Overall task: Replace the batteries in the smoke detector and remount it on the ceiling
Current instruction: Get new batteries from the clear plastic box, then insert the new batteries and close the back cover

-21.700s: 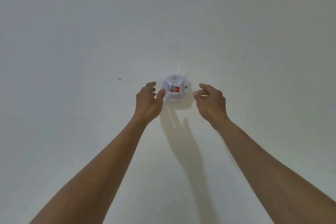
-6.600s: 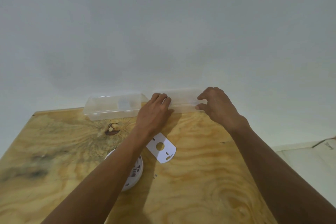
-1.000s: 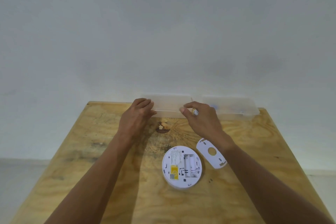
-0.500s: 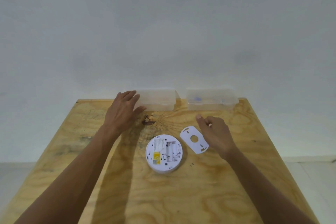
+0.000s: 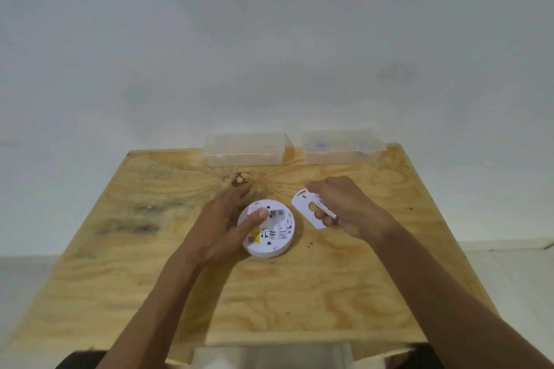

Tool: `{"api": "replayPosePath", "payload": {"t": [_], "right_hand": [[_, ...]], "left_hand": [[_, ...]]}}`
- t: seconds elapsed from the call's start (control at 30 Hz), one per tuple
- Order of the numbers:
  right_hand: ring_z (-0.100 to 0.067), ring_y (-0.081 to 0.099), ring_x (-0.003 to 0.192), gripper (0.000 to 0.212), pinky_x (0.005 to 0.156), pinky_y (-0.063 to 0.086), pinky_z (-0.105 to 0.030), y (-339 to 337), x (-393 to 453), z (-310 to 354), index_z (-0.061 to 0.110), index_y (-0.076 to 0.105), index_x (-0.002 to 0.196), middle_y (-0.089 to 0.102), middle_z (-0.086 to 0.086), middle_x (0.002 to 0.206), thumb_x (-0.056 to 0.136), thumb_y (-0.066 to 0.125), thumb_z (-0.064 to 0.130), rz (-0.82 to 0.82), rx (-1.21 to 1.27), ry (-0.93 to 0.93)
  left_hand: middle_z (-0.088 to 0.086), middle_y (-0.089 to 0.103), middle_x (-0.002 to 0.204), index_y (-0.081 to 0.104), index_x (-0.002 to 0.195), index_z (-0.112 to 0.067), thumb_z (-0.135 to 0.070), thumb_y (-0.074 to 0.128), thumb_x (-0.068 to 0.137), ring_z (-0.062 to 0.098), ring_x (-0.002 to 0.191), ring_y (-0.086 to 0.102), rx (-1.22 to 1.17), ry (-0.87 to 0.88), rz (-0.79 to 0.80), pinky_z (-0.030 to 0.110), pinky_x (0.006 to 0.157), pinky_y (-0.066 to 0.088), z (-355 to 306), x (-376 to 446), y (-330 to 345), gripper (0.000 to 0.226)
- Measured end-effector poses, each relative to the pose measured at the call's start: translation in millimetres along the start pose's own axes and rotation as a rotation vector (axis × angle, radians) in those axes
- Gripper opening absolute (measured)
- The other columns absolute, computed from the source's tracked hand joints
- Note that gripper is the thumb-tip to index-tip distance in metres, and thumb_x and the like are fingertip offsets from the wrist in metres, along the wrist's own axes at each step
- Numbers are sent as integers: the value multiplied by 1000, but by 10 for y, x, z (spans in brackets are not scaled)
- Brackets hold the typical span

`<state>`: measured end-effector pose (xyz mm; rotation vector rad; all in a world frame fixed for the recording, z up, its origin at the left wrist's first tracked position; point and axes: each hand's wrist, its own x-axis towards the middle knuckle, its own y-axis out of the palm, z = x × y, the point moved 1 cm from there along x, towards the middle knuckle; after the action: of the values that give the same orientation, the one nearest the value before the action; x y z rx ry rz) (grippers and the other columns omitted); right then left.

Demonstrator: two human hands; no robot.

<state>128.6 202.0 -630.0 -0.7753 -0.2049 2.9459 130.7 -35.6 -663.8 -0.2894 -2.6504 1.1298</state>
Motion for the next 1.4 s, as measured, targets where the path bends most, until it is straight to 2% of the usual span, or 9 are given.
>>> {"api": "replayPosePath", "payload": {"t": [0.13, 0.33, 0.67, 0.87, 0.97, 1.1, 1.23, 1.33, 1.4], "right_hand": [[-22, 58, 69, 26, 53, 51, -26, 41, -25, 37, 1, 58, 118, 56, -16, 100, 92, 59, -1, 126, 315, 84], [-28, 64, 88, 43, 91, 55, -45, 120, -78, -29, -4, 54, 126, 56, -25, 106, 88, 51, -23, 224, 508, 75], [-33, 74, 92, 13, 66, 63, -32, 183, -91, -66, -4, 65, 102, 69, -27, 103, 91, 66, 3, 40, 380, -77], [-10, 67, 66, 23, 41, 43, -18, 263, -131, -126, 8, 72, 102, 74, -2, 79, 86, 75, 25, -97, 106, -287], [-1, 66, 63, 17, 46, 44, -14, 330, -169, -157, 16, 76, 94, 74, 8, 77, 83, 78, 30, -129, 2, -424], [-1, 72, 81, 19, 68, 56, -19, 402, -207, -222, 18, 79, 95, 77, 12, 92, 79, 82, 26, -111, -198, -636], [5, 69, 81, 15, 69, 49, -12, 435, -229, -342, 18, 81, 91, 74, 17, 87, 76, 84, 17, -48, -296, -811], [0, 68, 86, 17, 76, 52, -19, 438, -198, -432, 13, 81, 90, 77, 3, 93, 74, 84, 15, -57, -445, -1005], [6, 62, 85, 22, 73, 47, -12, 424, -171, -466, 12, 80, 94, 72, 0, 88, 73, 84, 16, -66, -511, -1050]], "left_hand": [[-11, 51, 149, 41, 150, -29, -84, 54, 72, 9, 130, 52, -31, -33, 85, 34, 105, 46, 54, -107, 80, 97], [-9, 48, 151, 40, 150, -30, -82, 59, 68, 12, 133, 48, -6, -11, 97, 36, 108, 42, 21, -133, 82, 100], [-11, 53, 144, 43, 148, -31, -72, 70, 73, 9, 126, 51, 39, 81, 70, 34, 104, 44, 48, -162, 79, 90], [-5, 59, 140, 49, 145, -20, -69, 69, 74, -2, 116, 47, 73, 192, 24, 12, 98, 34, 46, -165, 102, 89], [0, 67, 129, 56, 139, -11, -70, 67, 73, -7, 105, 49, 49, 241, 5, -1, 91, 30, -4, -176, 87, 89], [13, 72, 100, 62, 118, -8, -59, 70, 75, 17, 86, 58, -7, 311, -34, 20, 81, 42, -66, -181, 101, 67], [4, 72, 113, 60, 133, -9, -66, 70, 73, 11, 99, 63, 11, 272, -42, 17, 89, 44, 29, -180, 139, 84], [0, 71, 118, 58, 137, -9, -69, 71, 70, 9, 105, 62, 10, 264, -58, 26, 93, 47, 76, -178, 163, 91], [0, 72, 117, 58, 136, -8, -69, 71, 70, 10, 104, 63, 9, 270, -65, 31, 92, 49, 63, -171, 161, 91]]}}
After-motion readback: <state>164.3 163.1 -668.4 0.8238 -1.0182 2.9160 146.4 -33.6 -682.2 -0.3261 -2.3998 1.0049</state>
